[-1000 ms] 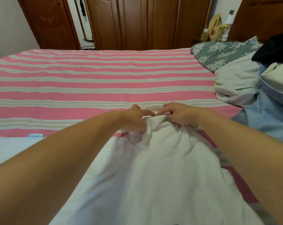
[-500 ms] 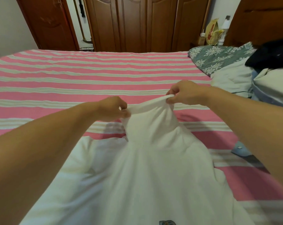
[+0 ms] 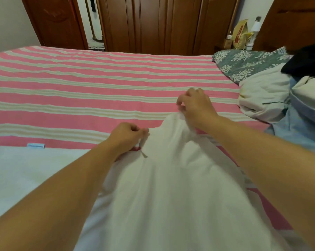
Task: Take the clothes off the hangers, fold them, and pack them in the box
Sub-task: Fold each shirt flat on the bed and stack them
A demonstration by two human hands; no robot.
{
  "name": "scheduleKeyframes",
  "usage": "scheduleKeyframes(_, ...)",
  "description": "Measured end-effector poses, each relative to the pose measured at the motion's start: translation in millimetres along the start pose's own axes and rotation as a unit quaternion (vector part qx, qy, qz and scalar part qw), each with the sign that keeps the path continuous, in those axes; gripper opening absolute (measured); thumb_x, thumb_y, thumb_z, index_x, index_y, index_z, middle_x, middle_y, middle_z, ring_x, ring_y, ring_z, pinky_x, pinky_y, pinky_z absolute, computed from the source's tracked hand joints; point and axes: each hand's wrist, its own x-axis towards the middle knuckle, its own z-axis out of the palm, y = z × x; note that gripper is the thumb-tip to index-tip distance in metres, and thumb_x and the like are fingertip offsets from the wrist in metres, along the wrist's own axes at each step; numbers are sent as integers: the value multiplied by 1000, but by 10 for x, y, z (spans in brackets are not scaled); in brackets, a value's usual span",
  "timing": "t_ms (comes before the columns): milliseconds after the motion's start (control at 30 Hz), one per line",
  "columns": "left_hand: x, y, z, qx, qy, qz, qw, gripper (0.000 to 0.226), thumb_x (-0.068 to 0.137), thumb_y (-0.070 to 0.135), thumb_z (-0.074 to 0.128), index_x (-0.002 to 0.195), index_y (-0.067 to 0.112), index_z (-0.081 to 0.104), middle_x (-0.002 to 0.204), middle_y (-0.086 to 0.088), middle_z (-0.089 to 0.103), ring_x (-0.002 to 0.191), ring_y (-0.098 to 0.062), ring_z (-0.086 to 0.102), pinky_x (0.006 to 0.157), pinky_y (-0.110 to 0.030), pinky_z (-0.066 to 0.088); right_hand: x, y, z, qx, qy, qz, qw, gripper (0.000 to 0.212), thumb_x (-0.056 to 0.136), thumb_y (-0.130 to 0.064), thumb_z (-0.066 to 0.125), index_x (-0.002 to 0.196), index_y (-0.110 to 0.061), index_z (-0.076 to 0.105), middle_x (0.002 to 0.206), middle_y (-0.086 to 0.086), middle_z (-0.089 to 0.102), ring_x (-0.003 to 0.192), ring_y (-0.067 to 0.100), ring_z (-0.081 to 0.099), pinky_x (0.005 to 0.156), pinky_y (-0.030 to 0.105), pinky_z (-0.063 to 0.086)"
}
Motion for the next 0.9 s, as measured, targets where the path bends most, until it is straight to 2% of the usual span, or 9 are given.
scheduleKeyframes(33, 21, 10, -10, -56, -13, -18, 998, 28, 94, 22, 65, 73, 5, 62, 62, -9, 50, 45, -15, 47, 52, -22, 43, -33, -23, 1, 73, 19, 48, 996, 32, 100, -39, 54, 128, -24, 59, 130, 4, 50, 125, 29, 42, 96, 40, 37)
scheduleKeyframes(100, 48, -3, -45, -132, -30, -48, 990, 12, 84, 6, 55, 77, -2, 61, 71, -13, 51, 53, -20, 48, 54, -26, 47, -95, -36, 16, 156, -72, 155, 973, 55, 98, -56, 51, 135, -16, 54, 138, 9, 52, 126, 31, 50, 98, 41, 42)
scheduleKeyframes(167, 47, -52, -72, -83, -44, -38, 995, 16, 80, -4, 50, 81, -5, 66, 70, -12, 61, 56, -18, 56, 51, -22, 49, -191, 25, 24, 177, -199, 222, 938, 58, 91, -63, 58, 115, -10, 65, 117, 12, 68, 102, 30, 65, 87, 38, 50)
scheduleKeyframes(267, 18, -56, -79, 65, -72, 23, 995, 16, 88, 4, 62, 86, 15, 73, 64, 1, 67, 50, -5, 58, 50, -13, 45, -221, 82, 19, 278, -237, 288, 885, 45, 80, -47, 79, 88, -4, 70, 89, 16, 74, 75, 30, 68, 81, 42, 57)
scheduleKeyframes(400, 108, -97, -77, 148, -52, 75, 985, 12, 93, 23, 66, 84, 15, 67, 62, 5, 65, 44, 4, 51, 46, -10, 37, -133, -102, 53, 408, -189, 310, 838, 23, 87, -16, 74, 108, -8, 69, 111, 20, 72, 87, 33, 70, 86, 60, 54)
scheduleKeyframes(500, 108, -157, -85, 68, -40, 64, 995, 18, 97, 19, 65, 81, 12, 58, 64, -4, 67, 49, -6, 59, 55, -17, 49, -75, -194, -72, 509, -124, 292, 800, 19, 92, -10, 69, 111, -11, 66, 109, 15, 71, 98, 33, 69, 87, 51, 58)
scheduleKeyframes(633, -59, -85, -230, -155, -12, 27, 987, 15, 94, 10, 71, 88, 7, 58, 81, -18, 64, 66, -25, 66, 74, -53, 63, -168, -272, -598, 473, -98, 207, 851, 15, 91, -11, 72, 104, -16, 66, 110, 7, 70, 103, 25, 68, 91, 41, 57)
scheduleKeyframes(800, -633, 110, -577, -65, 20, 137, 988, 24, 89, 3, 73, 105, 22, 72, 91, 1, 74, 77, -8, 66, 75, -26, 51, -846, -457, -1146, 508, -85, 124, 848, 25, 91, 1, 68, 103, -20, 72, 103, -1, 76, 100, 17, 70, 86, 29, 56)
scheduleKeyframes(900, -1099, 107, -678, 54, 25, 182, 981, 19, 89, 2, 72, 98, 19, 76, 87, 9, 69, 69, 6, 58, 66, -8, 42, -1594, -553, -1199, 500, -168, 68, 847, 47, 86, 22, 56, 105, -20, 69, 99, -4, 78, 100, 9, 70, 84, 21, 51)
